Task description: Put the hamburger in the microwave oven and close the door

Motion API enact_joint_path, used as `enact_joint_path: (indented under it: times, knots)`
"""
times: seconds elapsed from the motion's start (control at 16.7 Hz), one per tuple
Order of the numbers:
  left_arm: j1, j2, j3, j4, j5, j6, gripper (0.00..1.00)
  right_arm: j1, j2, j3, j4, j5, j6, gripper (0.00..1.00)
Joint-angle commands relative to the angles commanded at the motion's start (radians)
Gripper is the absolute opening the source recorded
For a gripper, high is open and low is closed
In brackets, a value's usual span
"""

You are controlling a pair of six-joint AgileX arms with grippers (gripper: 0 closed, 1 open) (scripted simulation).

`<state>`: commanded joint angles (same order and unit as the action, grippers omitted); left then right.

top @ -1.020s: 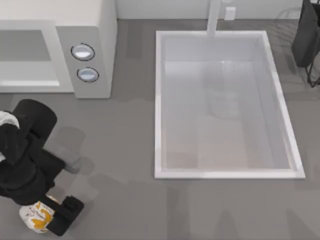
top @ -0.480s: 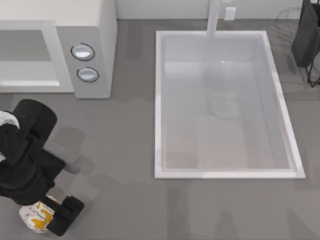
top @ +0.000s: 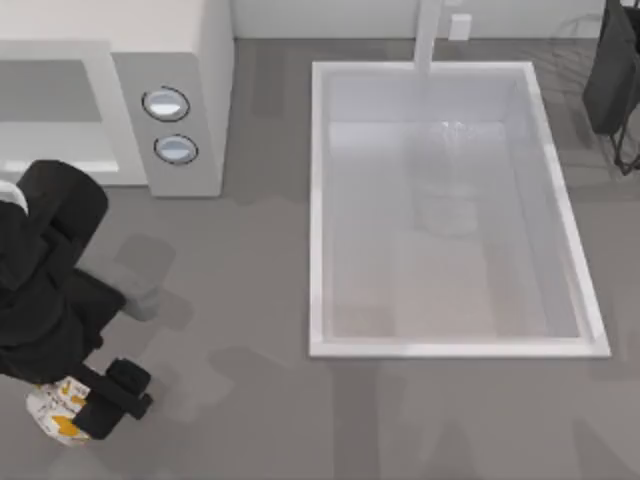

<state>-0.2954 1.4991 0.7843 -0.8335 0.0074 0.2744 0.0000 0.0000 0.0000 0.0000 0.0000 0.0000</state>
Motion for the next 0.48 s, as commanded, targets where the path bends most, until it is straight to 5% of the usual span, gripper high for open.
enact_joint_path:
  times: [0.48]
  knots:
    - [-0.001,-0.120,0.170,-0.285,0.000,-0.006,0.00,0.000,0.000,0.000,0.000,0.000,0.000,1.00]
